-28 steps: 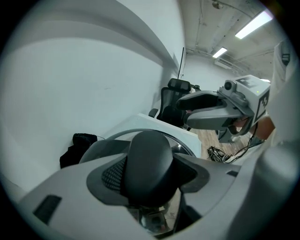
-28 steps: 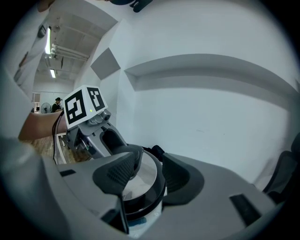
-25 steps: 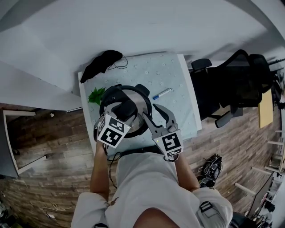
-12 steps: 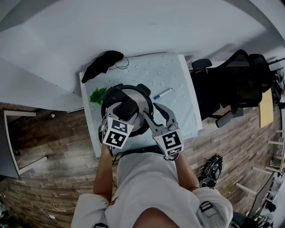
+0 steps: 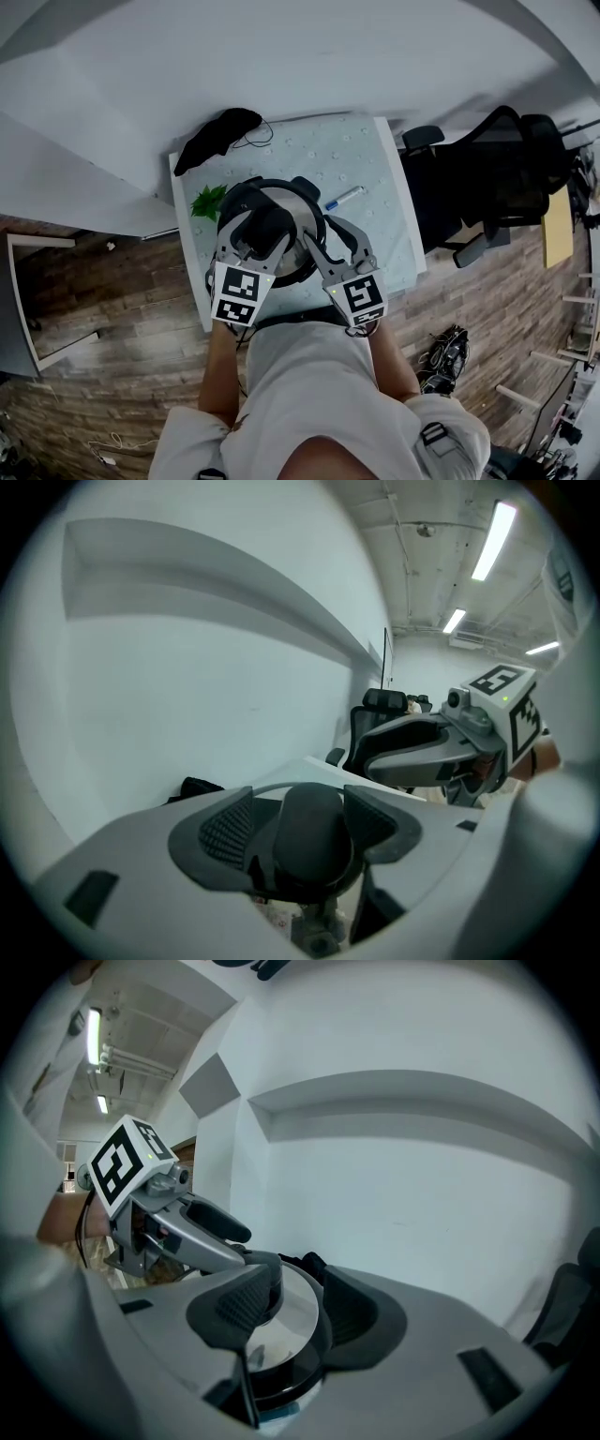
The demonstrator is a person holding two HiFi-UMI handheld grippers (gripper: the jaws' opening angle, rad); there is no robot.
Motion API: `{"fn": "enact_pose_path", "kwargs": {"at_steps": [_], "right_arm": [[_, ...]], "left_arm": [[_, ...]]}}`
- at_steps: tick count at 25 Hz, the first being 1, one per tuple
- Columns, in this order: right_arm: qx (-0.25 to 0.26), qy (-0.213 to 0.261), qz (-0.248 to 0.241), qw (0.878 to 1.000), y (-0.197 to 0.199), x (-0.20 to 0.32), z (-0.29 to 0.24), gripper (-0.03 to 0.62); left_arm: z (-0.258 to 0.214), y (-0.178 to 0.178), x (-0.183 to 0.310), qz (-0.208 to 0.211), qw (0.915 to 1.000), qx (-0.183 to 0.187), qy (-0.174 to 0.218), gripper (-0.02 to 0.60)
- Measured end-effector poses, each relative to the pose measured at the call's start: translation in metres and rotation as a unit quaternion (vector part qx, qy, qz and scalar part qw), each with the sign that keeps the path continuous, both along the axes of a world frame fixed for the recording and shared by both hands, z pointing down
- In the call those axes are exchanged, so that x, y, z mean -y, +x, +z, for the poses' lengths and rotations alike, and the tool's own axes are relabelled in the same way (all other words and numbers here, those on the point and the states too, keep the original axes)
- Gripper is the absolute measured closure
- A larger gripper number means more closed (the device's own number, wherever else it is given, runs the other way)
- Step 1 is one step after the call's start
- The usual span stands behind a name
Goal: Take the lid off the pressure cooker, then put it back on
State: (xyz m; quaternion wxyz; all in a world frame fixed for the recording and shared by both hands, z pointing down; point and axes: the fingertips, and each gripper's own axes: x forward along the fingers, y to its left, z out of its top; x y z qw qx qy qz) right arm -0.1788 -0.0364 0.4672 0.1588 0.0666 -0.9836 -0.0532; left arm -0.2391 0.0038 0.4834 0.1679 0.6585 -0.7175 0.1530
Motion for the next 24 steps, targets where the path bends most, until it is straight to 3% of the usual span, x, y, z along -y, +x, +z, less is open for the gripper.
{"fn": "enact_pose_path", "kwargs": {"at_steps": [4,14,24], "right_arm": [[-0.004,0.0,0.005,1.0,0.002,-0.002,0.002,0.413],[0.004,0.003,-0.009,1.0,0.001,-0.005,-0.004,0.414],[0.02,-0.003,-0.054,0.998,0.02,0.013,-0.011,0.416]], "left_arm": [[-0.005,-0.004,-0.016,-0.023,0.9992,-0.012,0.029,0.291],[-0.01,-0.001,-0.02,-0.041,0.9979,-0.013,0.047,0.298],[-0.014,0.026,-0.008,-0.09,0.9951,0.002,0.04,0.299]]}}
